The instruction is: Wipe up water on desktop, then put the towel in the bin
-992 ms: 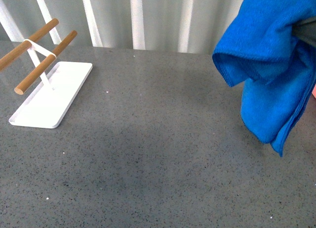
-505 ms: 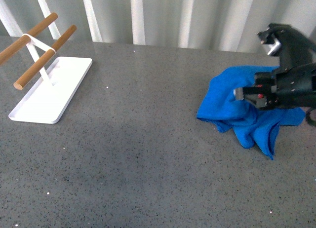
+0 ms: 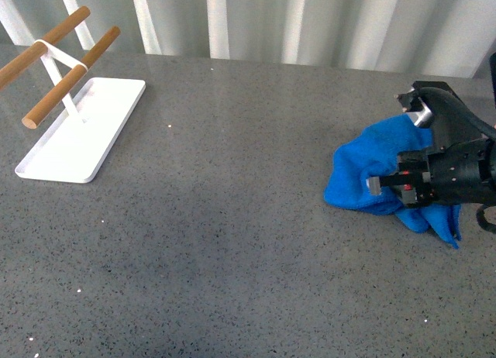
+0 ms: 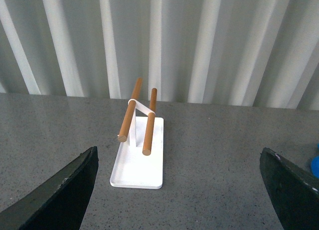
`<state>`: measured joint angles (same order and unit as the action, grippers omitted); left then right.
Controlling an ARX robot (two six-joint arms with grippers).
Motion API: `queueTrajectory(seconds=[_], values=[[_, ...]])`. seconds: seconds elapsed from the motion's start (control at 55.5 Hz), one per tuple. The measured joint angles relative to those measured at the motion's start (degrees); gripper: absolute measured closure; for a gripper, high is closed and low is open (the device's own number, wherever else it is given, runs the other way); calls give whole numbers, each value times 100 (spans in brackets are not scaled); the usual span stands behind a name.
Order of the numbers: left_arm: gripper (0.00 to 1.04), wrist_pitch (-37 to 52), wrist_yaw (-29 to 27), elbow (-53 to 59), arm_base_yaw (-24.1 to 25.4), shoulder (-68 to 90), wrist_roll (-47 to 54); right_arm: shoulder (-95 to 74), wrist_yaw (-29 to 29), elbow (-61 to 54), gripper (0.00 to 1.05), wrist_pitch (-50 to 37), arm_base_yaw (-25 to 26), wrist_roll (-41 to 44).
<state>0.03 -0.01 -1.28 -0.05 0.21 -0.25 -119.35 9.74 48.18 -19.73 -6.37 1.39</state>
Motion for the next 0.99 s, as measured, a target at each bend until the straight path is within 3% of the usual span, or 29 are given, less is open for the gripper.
queueTrajectory(seconds=[0.18, 0.685, 0.992], values=[[7, 0, 2, 0, 0, 0, 2, -299, -157, 509, 101, 238, 321, 164], [7, 0, 0, 0, 0, 0, 0, -1392, -638, 2409, 101, 713, 321, 376], [7, 0, 0, 0, 0, 0, 2, -2413, -487, 4374, 101, 1322, -262, 468]])
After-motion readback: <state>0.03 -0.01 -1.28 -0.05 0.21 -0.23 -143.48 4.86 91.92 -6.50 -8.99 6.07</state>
